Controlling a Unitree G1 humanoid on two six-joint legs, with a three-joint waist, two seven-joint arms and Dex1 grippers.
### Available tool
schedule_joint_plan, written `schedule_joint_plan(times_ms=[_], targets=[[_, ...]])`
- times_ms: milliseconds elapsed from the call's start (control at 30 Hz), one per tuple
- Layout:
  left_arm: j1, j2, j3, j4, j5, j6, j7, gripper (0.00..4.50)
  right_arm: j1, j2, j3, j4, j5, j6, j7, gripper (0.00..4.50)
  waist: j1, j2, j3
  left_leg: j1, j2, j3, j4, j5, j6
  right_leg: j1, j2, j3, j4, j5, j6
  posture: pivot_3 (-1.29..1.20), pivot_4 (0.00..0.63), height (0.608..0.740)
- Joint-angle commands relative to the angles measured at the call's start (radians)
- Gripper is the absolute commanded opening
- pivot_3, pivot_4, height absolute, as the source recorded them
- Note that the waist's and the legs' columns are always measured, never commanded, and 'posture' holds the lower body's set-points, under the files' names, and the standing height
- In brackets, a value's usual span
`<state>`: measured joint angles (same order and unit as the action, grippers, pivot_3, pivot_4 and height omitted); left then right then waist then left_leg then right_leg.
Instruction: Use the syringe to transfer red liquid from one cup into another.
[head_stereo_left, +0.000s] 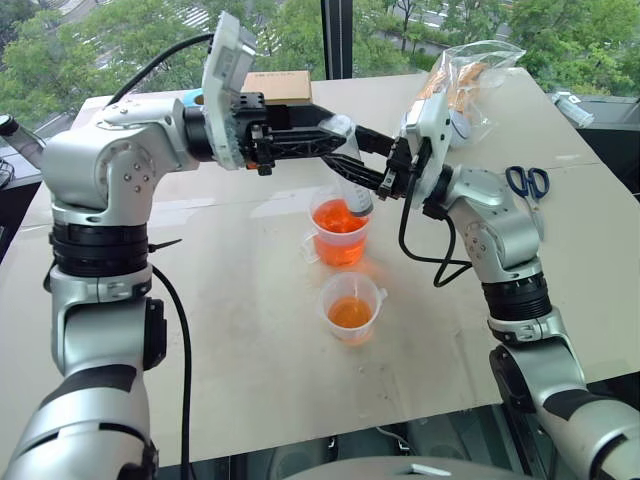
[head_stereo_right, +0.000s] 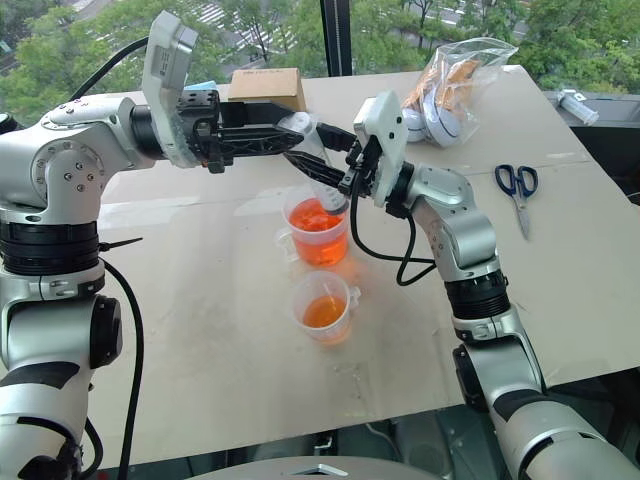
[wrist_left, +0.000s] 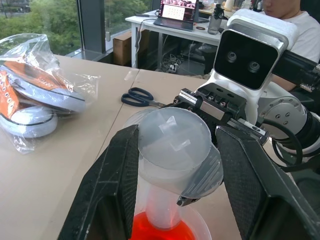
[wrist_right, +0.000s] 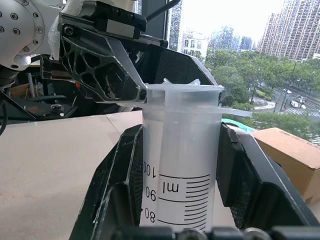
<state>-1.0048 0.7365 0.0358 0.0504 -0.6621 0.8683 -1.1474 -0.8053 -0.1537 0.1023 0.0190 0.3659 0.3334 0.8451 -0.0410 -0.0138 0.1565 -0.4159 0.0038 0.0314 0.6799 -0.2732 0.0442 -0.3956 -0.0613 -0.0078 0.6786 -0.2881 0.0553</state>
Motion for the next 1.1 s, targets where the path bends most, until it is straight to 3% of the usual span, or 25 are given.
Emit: schedule_joint_plan(times_ms=[33,833,1000,1100], targets=[[-0.018,0.027,0.027,-0.020,0.011,-0.038,-0.005,1.92,-0.011,0.011,0.035,-0.051,0.021,-0.018,0.034,1.60,0.000,0.000,0.000,0.000,0.000,0.000,0.000,0.000,0.000,0.000,0.000,0.000,0.000,0.000,0.000,0.00,0.150,0.740],[-0.022,0.108,0.004,-0.042,0.040,-0.064,-0.103,1.92,-0.010,0.090,0.066,-0.070,0.018,-0.009,0.009,1.60,-0.001,0.000,0.000,0.000,0.000,0.000,0.000,0.000,0.000,0.000,0.000,0.000,0.000,0.000,0.000,0.00,0.150,0.740],[-0.027,0.099,0.006,-0.030,0.062,-0.084,-0.076,4.26,-0.013,0.089,0.065,-0.067,0.018,-0.012,0.008,1.60,-0.004,0.000,0.000,0.000,0.000,0.000,0.000,0.000,0.000,0.000,0.001,0.000,0.000,0.000,0.000,0.00,0.150,0.740],[-0.025,0.096,0.015,-0.016,0.061,-0.096,-0.073,4.45,-0.013,0.086,0.068,-0.067,0.019,-0.013,0.007,1.60,-0.001,0.000,0.000,0.000,0.000,0.000,0.000,0.000,0.000,0.000,0.001,0.000,0.000,0.000,0.000,0.00,0.150,0.740]])
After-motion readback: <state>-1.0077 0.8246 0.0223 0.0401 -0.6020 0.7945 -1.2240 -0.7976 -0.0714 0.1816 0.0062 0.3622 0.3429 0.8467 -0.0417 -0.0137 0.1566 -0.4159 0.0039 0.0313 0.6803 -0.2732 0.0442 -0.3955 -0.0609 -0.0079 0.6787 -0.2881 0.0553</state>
